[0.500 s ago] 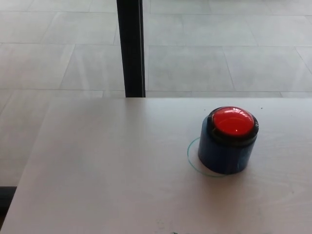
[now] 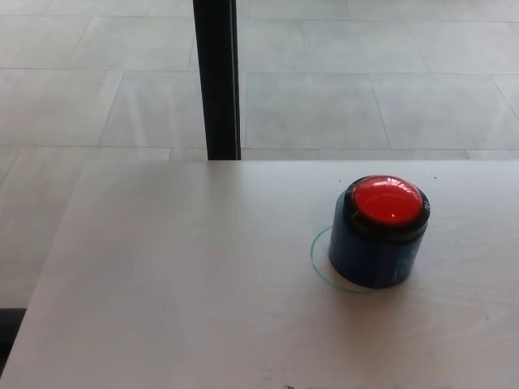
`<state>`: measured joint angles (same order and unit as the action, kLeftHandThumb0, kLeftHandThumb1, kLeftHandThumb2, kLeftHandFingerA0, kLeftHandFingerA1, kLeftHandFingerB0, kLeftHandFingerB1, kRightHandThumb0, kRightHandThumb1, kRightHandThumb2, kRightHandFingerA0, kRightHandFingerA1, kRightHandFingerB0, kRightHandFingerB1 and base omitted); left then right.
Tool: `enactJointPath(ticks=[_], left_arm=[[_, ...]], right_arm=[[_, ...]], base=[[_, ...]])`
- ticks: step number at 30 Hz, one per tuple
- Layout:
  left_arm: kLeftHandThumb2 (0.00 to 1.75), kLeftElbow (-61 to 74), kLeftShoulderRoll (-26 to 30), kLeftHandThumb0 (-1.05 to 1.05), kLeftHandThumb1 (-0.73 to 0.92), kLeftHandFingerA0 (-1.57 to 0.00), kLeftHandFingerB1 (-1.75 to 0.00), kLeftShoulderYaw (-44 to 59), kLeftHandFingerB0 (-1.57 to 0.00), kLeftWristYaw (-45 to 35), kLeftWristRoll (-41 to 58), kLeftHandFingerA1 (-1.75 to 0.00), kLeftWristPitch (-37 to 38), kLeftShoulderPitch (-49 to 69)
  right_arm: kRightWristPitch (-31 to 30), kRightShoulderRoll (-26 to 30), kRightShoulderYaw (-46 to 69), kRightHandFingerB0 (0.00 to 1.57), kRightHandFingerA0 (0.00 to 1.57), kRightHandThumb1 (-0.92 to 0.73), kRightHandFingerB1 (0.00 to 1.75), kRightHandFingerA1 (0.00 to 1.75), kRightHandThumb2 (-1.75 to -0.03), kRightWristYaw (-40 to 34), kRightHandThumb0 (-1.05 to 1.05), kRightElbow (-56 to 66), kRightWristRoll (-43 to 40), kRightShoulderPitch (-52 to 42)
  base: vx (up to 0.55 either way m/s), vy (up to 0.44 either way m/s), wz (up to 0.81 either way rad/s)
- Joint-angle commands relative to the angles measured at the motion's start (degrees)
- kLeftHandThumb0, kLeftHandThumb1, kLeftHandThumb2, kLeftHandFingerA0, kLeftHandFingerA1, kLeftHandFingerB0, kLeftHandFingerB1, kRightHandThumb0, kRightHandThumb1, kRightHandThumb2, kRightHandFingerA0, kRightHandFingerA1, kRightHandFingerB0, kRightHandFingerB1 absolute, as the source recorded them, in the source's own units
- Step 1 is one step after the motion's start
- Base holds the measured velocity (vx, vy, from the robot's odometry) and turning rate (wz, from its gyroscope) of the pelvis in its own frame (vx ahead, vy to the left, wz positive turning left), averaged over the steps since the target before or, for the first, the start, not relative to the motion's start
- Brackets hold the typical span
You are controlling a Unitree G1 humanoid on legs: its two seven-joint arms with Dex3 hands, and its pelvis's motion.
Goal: The robot uses its right hand to press the red button kept in the middle of the desk
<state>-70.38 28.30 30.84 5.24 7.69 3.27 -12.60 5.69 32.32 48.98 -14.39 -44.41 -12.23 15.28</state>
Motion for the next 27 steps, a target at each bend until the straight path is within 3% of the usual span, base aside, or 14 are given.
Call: enactJointPath(ticks=[1, 2, 3, 4, 8, 9, 10, 11, 12, 15, 21, 22, 23, 27], left_arm=[[1.10, -0.19, 1.25, -0.45, 0.69, -0.60, -1.24, 0.87, -0.46, 1.21, 2.18, -1.61, 0.35, -0.15], [1.10, -0.39, 1.55, -0.45, 0.69, -0.63, -1.22, -0.09, -0.50, 1.28, 1.15, -1.54, 0.44, -0.03], [1.08, -0.73, 1.61, -0.45, 0.70, -0.54, -1.25, 0.10, -0.46, 1.22, 1.41, -1.51, 0.13, -0.27], [1.09, -0.58, 1.44, -0.45, 0.70, -0.54, -1.24, 0.39, -0.46, 1.31, 1.74, -1.53, 0.39, -0.19], [1.09, -0.59, 1.36, -0.43, 0.72, -0.57, -1.24, 1.20, -0.44, 0.66, 2.66, -1.59, 0.50, -0.17], [1.12, -0.96, 1.27, -0.44, 0.69, -0.55, -1.28, 1.40, -0.44, 1.13, 2.79, -1.62, 0.51, -0.48], [1.11, -0.96, 1.33, -0.44, 0.70, -0.57, -1.25, 1.12, -0.44, 1.11, 2.52, -1.59, 0.47, -0.42], [1.11, -0.81, 1.34, -0.44, 0.70, -0.58, -1.29, 1.10, -0.45, 0.93, 2.61, -1.62, 0.56, -0.35], [1.12, -0.87, 1.55, -0.44, 0.69, -0.59, -1.24, 0.00, -0.49, 1.46, 1.52, -1.55, 0.77, -0.27], [1.06, -0.79, 1.52, -0.44, 0.73, -0.54, -1.24, -0.56, -0.48, 1.44, 1.70, -1.49, 0.30, -0.45], [1.11, -0.80, 1.31, -0.43, 0.69, -0.55, -1.22, 0.24, -0.46, 2.08, 2.91, -1.53, 0.73, -0.22], [1.11, -0.80, 1.31, -0.43, 0.68, -0.56, -1.22, 0.22, -0.47, 2.09, 2.94, -1.53, 0.73, -0.22], [1.12, -0.72, 1.03, -0.41, 0.68, -0.56, -1.23, 1.28, -0.43, 1.01, 4.19, -1.57, 1.17, -0.26], [1.13, -1.00, 1.29, -0.38, 0.64, -0.55, -1.24, -0.67, -0.47, 1.76, 2.46, -1.57, 0.81, -0.52]], right_arm=[[-1.68, 7.47, -2.32, 1.46, 1.40, -0.43, 1.35, 1.33, -1.19, -7.45, -0.27, -0.36, 0.67, 11.48], [-0.18, 7.46, -2.60, 1.46, 1.40, -0.38, 1.35, 1.33, -1.17, -5.43, -0.26, 0.41, -0.43, 13.32], [-0.60, 7.32, -4.88, 1.32, 1.40, -0.34, 1.31, 1.44, -1.33, -5.43, -0.72, 3.24, 0.43, 16.94], [-1.80, 6.92, -6.51, 1.30, 1.42, -0.35, 1.31, 1.45, -1.31, -5.77, -0.72, 6.00, 1.25, 18.38], [-5.03, 6.84, -11.16, 1.20, 1.35, -0.34, 1.30, 1.47, -1.28, -5.70, -0.64, 8.66, 2.67, 24.38], [-6.31, 6.56, -12.38, 1.15, 1.31, -0.25, 1.36, 1.54, -1.39, -4.49, -0.62, 10.03, 2.12, 25.85], [-8.39, 6.03, -13.28, 1.03, 1.18, -0.20, 1.46, 1.68, -1.48, -3.06, -0.44, 11.26, 0.43, 28.13], [-8.11, 5.76, -14.53, 1.00, 1.12, -0.24, 1.53, 1.72, -1.51, -1.37, -0.37, 11.52, 0.06, 29.48], [-8.39, 4.11, -16.75, 0.89, 1.06, -0.42, 1.57, 1.75, -1.32, 1.19, -0.17, 11.91, -1.21, 33.15], [-7.10, 2.88, -20.20, 0.77, 0.96, -0.57, 1.63, 1.75, -1.18, 7.50, -0.11, 10.10, -2.56, 37.54], [-9.11, -4.37, -24.66, 0.80, 0.94, -0.49, 1.56, 1.75, -1.28, 11.37, -0.07, 10.59, -5.85, 45.05], [-9.12, -4.39, -24.61, 0.99, 1.02, -0.38, 1.26, 1.53, -1.10, 11.46, -0.05, 10.52, -5.81, 45.11], [-9.43, -5.80, -25.38, 0.81, 0.93, -0.50, 1.57, 1.75, -1.24, 11.56, -0.09, 11.61, -5.86, 45.12], [-11.90, -11.72, -28.90, 0.82, 0.94, -0.51, 1.55, 1.75, -1.23, 10.95, -0.13, 16.59, -5.86, 44.25]], base=[[0.00, 0.000, 0.00], [0.00, 0.000, 0.00], [0.00, 0.000, 0.00], [0.00, 0.000, 0.00], [0.00, 0.000, 0.00], [0.00, 0.000, 0.00], [0.00, 0.000, 0.00], [0.00, 0.000, 0.00], [0.00, 0.000, 0.00], [0.00, 0.000, 0.00], [0.00, 0.000, 0.00], [0.00, 0.000, 0.00], [0.00, 0.000, 0.00], [0.00, 0.000, 0.00]])
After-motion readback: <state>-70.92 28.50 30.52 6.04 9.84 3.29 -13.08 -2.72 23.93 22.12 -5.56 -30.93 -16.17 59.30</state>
